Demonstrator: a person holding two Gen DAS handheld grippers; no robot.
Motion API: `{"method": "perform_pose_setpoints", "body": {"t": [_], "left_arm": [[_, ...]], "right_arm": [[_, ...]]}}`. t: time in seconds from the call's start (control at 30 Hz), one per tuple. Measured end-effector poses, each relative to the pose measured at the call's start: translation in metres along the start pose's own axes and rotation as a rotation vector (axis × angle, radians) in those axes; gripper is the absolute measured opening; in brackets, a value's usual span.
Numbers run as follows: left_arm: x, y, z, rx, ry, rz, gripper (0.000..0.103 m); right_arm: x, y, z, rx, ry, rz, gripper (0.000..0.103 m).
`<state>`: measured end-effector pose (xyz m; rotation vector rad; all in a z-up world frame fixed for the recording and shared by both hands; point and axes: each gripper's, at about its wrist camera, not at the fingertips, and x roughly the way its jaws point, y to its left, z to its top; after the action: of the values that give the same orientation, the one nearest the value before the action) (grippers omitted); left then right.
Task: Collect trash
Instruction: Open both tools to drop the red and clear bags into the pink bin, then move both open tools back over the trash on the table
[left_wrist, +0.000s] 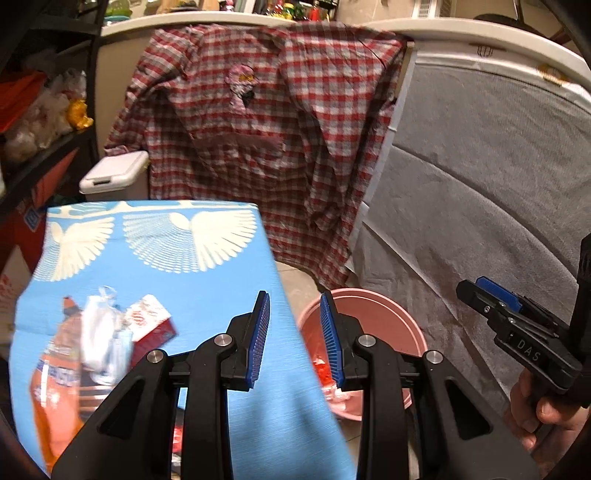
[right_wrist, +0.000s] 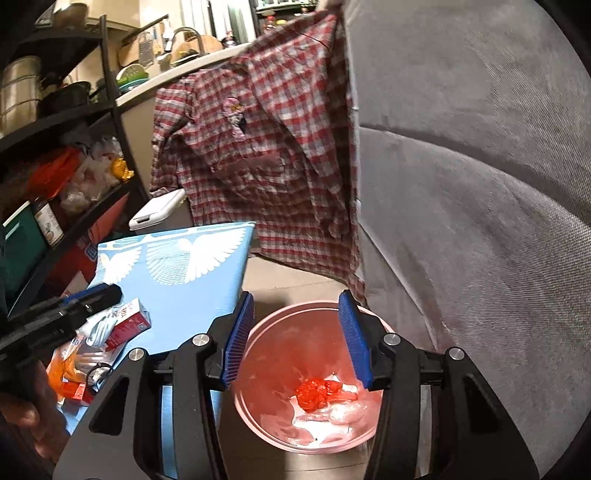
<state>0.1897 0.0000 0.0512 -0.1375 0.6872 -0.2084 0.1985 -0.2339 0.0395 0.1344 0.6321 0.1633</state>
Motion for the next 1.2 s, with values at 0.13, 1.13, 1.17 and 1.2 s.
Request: {"method": "perform_pose_setpoints", "body": {"t": [0.13,1.13,1.17,1.2], "left_arm": [[-0.024,0.028,0.001,-0.004,-0.025,0.034,0.029],[-0.108,0.251,-0.048,-0.147,0.025,0.237,0.028],[-0.106,0.255,-0.05,-0.151,0.036,0.236,0.028],[-0.103,0.259,-0.052,-0.153,0.047,0.236,0.028]], "right_arm": [[-0.005,0.018,-0.002,-0.03,-0.018,0.03,0.049],[0.013,0.207,-0.022,-0.181,0.009,0.333,0.023],[0.016,0.212,-0.023,-0.188,0.014,0.337,0.023],[0.021,0.218,-0.025,-0.198,0.02,0.344,0.023]]}}
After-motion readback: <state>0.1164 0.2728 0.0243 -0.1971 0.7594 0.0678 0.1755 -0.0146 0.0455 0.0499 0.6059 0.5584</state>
